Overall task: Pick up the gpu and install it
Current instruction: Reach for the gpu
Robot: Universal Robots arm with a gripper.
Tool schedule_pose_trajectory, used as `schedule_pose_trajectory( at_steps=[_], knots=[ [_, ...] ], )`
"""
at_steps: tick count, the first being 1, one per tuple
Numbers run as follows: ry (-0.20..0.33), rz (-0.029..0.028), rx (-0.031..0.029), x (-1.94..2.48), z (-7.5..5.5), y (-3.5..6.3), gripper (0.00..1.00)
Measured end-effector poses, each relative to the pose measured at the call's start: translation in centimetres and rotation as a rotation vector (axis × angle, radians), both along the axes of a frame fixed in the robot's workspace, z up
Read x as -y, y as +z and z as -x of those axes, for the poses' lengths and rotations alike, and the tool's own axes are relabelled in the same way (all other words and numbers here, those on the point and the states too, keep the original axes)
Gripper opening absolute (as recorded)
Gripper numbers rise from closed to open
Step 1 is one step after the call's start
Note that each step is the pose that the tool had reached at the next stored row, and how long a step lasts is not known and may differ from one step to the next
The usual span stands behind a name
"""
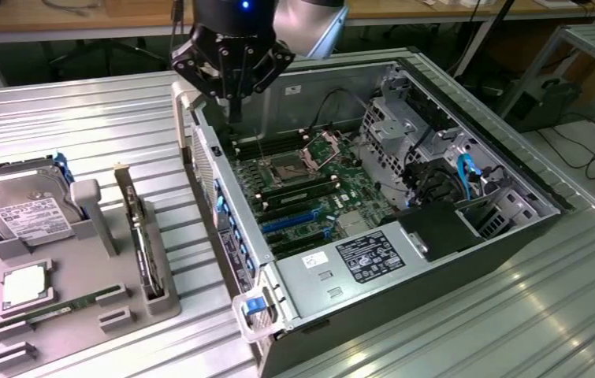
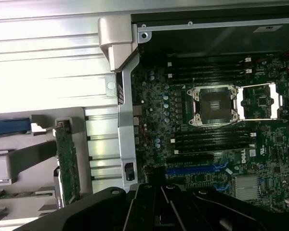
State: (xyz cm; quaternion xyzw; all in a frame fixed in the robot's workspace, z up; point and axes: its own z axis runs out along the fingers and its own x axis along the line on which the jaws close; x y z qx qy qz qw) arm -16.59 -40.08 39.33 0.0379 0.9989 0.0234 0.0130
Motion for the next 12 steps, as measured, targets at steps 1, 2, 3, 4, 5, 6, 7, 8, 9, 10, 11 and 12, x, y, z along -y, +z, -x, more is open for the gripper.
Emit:
schedule_pose_trajectory(
  at_steps=[1,2,3,4,5,6,7,8,9,10,11,12],
  knots=[
    [0.000,0.0000,0.0000,0.00,0.06,0.00,0.11],
    [0.000,0.0001,0.0000,0.01,0.12,0.00,0.11],
    [0.000,0.0001,-0.0001,0.01,0.17,0.00,0.11],
    [0.000,0.0000,0.0000,0.01,0.22,0.00,0.11],
    [0.000,0.0000,0.0000,0.01,0.28,0.00,0.11],
    [0.000,0.0000,0.0000,0.01,0.33,0.00,0.11],
    [0.000,0.0000,-0.0001,0.02,0.39,0.01,0.11],
    [0.000,0.0000,0.0000,0.02,0.45,0.00,0.11],
    [0.000,0.0000,0.0000,0.02,0.50,0.00,0.11],
    [0.000,0.0000,-0.0001,0.03,0.56,0.00,0.11],
    [0.000,0.0000,-0.0001,0.03,0.62,0.01,0.11],
    [0.000,0.0000,0.0000,0.03,0.68,0.00,0.11]
  ],
)
